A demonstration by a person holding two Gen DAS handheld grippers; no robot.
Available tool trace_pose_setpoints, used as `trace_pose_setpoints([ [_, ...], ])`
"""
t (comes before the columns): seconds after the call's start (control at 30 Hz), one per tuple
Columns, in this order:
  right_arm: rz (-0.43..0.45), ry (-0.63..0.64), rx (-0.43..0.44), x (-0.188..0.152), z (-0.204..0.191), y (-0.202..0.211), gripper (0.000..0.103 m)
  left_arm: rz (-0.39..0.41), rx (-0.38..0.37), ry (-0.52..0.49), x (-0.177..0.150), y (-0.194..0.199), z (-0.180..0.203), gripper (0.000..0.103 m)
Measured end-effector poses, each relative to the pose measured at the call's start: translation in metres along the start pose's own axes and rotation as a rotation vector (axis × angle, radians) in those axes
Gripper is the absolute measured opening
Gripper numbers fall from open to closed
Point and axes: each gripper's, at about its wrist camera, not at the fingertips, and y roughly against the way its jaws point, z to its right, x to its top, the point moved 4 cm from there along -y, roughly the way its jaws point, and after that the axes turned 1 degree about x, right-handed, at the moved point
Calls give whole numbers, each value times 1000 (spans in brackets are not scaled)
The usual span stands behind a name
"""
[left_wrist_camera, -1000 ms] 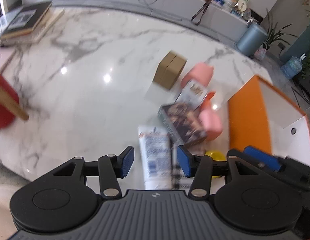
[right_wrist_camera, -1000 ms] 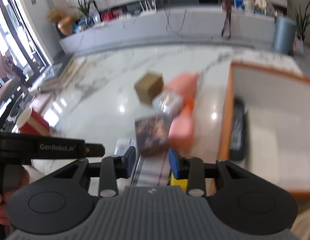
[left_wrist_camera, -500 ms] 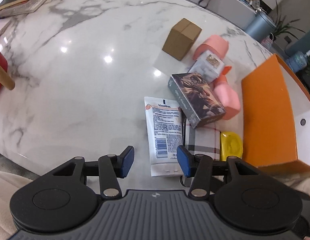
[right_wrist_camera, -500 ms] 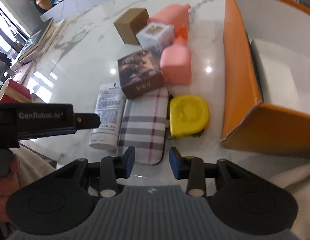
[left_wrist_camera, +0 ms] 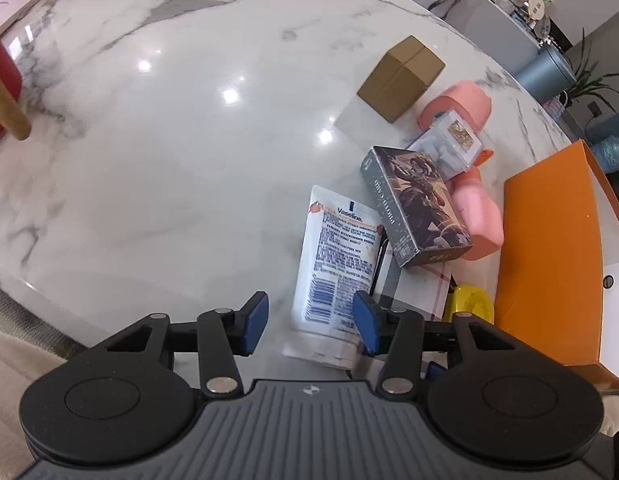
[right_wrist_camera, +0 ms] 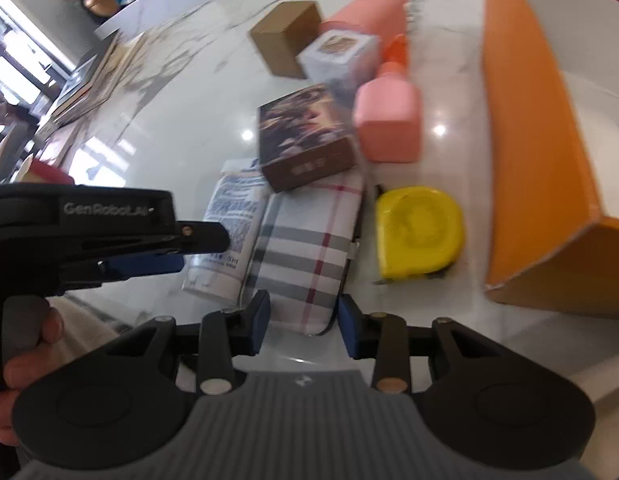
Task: Organize rigid objects
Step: 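Grasp the Vaseline tube with the left gripper while the right gripper grasps the plaid case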
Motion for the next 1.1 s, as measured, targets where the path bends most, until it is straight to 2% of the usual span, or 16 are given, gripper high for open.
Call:
trace_pose_setpoints([
  [0.1, -5, -11, 11, 2, 2, 0, 38, -5, 5, 5, 0, 0, 0, 56],
  [0.2, 10, -33, -2, 9, 8, 1, 38, 30, -14, 17, 4, 4, 1, 59],
  [0.33, -1, -70, 12, 19, 14, -2, 39, 30, 33, -8, 13, -4, 4, 61],
  [0.47, -16, -80, 21, 22, 15, -7, 49, -11, 14, -36, 15, -15, 9, 62],
  [0.57, -10, -61, 24, 23, 11, -9, 52, -3, 15, -59, 15, -17, 12, 61],
  [0.63, -1, -38, 16, 24, 8, -9, 52, 2, 10, -67, 16, -17, 13, 56],
  [0.67, 5, -34, 14, 24, 7, -9, 51, 4, 9, -74, 16, -17, 14, 51],
  [0.8, 17, -56, 15, 24, 11, -7, 42, 9, 8, -105, 13, -17, 18, 50],
  [1.1, 68, -96, 19, 26, 13, 12, 20, 14, 3, -100, 13, -17, 16, 50],
])
